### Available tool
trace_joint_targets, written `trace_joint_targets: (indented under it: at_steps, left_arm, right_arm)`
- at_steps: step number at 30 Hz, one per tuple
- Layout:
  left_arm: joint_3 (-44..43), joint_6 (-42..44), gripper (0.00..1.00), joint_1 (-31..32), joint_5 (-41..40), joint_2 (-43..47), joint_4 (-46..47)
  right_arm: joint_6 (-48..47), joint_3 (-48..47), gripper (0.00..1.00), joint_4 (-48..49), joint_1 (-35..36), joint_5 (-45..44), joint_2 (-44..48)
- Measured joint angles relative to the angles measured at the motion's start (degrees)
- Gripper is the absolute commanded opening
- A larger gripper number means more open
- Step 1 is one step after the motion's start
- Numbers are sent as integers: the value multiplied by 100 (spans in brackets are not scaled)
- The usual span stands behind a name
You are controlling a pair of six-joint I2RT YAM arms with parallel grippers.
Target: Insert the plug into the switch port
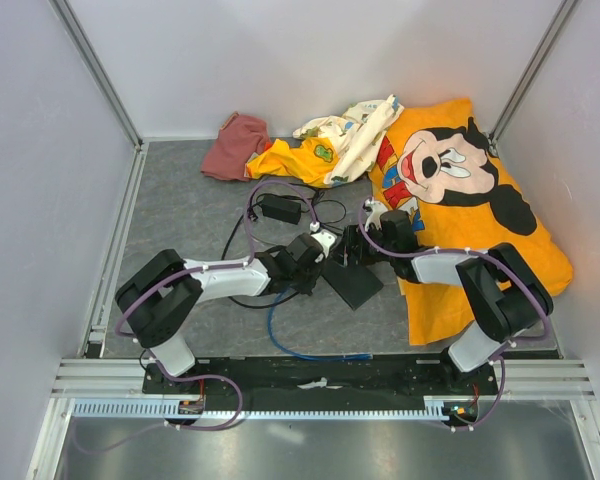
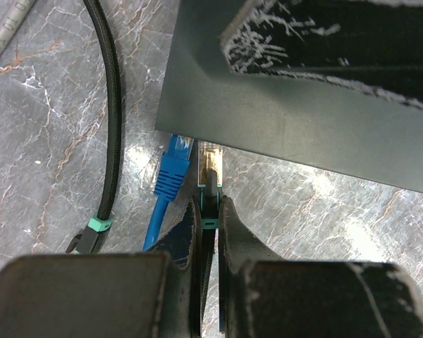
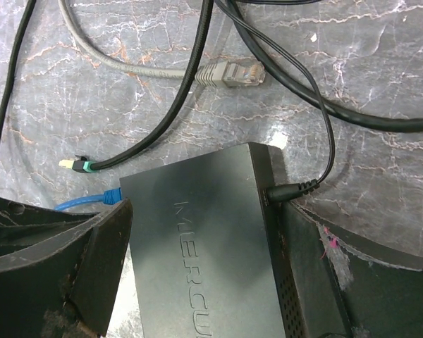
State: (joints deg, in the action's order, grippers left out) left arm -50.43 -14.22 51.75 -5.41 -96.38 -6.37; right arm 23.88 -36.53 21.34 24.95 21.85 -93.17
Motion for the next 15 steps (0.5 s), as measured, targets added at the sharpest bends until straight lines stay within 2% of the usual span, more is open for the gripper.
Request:
trace_joint_targets:
  at_steps: [15]
  left_arm:
    - [374,79,2,-26,105,162,577]
  right_arm:
    - [136,-234,90,63,-79,352,-291]
